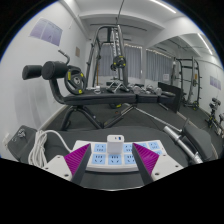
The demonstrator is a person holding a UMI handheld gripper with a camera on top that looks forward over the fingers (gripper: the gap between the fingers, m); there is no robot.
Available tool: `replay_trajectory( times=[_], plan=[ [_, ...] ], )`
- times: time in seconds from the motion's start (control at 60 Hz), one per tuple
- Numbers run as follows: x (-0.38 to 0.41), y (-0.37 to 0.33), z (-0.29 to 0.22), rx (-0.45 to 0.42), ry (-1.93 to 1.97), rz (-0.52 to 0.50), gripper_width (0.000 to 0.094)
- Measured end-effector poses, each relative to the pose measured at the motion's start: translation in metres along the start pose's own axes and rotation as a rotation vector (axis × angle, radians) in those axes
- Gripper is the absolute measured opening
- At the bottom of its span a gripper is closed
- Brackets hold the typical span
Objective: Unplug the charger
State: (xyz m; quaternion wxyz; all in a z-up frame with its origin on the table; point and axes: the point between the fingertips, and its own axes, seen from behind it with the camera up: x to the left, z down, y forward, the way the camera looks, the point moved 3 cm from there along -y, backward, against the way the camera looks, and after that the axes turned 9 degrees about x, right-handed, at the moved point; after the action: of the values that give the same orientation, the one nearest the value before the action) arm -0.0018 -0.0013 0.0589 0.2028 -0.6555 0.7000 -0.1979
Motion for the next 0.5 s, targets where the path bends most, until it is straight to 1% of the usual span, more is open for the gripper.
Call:
replay_trajectory(
  times=[0.183,0.25,0.4,0.45,0.483,0.5],
  plan=[
    [-0.004,0.037,-0.008,0.03,-0.003,0.011,0.0859],
    [-0.006,0.048,-0.007,0.054,-0.002,0.019,0.086],
    [-0.009,0.061,-0.009,0.059,0.017,0.02,0.0843],
    [-0.009,0.063,-0.008,0.06,0.015,0.022,0.0819],
    [-0.009,0.065,-0.008,0.059,0.016,0.021,0.0783],
    [-0.008,0.066,-0.007,0.06,0.014,0.017,0.0656]
  ],
)
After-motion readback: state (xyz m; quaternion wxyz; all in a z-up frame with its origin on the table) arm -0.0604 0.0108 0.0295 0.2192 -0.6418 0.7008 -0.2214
